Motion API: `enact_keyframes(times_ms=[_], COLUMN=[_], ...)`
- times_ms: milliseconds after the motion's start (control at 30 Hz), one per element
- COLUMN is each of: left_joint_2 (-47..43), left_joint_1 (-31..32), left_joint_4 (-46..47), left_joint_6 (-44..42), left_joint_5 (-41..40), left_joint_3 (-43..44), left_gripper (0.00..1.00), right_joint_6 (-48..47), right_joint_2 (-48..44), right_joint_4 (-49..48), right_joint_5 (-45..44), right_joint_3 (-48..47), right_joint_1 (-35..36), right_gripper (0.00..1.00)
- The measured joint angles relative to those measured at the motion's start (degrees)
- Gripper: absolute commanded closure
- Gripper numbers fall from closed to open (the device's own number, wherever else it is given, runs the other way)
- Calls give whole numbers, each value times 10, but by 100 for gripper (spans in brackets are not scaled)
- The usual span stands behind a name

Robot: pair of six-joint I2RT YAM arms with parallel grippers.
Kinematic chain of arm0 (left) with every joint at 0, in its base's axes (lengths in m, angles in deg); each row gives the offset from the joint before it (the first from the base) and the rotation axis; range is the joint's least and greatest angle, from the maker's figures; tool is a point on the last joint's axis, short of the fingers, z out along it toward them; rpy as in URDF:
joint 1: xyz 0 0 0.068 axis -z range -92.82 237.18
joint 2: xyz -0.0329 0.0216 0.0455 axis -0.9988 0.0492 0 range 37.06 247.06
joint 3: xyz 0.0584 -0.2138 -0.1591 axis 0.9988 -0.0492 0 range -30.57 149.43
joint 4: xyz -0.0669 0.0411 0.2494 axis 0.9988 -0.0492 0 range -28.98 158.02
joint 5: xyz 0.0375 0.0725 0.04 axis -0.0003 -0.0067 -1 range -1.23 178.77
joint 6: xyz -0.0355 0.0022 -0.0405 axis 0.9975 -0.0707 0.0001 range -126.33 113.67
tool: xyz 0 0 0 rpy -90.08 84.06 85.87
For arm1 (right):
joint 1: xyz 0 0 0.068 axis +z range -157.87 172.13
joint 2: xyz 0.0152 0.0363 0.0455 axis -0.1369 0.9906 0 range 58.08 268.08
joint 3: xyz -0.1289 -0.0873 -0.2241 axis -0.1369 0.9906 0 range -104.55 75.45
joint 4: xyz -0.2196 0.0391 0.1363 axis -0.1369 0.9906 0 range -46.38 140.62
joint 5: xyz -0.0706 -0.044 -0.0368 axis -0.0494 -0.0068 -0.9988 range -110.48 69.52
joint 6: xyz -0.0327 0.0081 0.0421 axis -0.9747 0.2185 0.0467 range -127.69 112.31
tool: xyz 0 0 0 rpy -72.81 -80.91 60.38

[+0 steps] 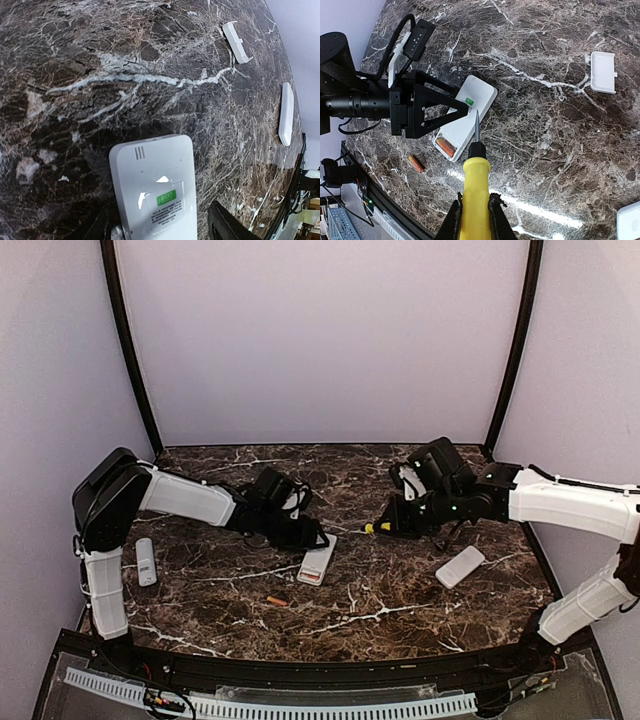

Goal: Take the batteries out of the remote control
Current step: Remove the battery from the remote control without the battery cover.

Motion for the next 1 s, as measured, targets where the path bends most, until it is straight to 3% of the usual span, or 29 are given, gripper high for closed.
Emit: enact_keyframes(times_ms=[300, 1000], left_joint_2=[30, 71], left_joint_1=[0, 19], left_joint_4=[6, 71], left_joint_6=[-37, -147], left_joint_5=[8, 170], left_joint_3=[36, 44], left_gripper=[34, 34], right_joint_6=[6, 17], right_joint_2=[-9, -44], right_joint_4=[-2, -1], right_joint_5=[-6, -26], right_joint_3=[7, 19], right_joint_1=[-2, -3], right_gripper=[100, 100])
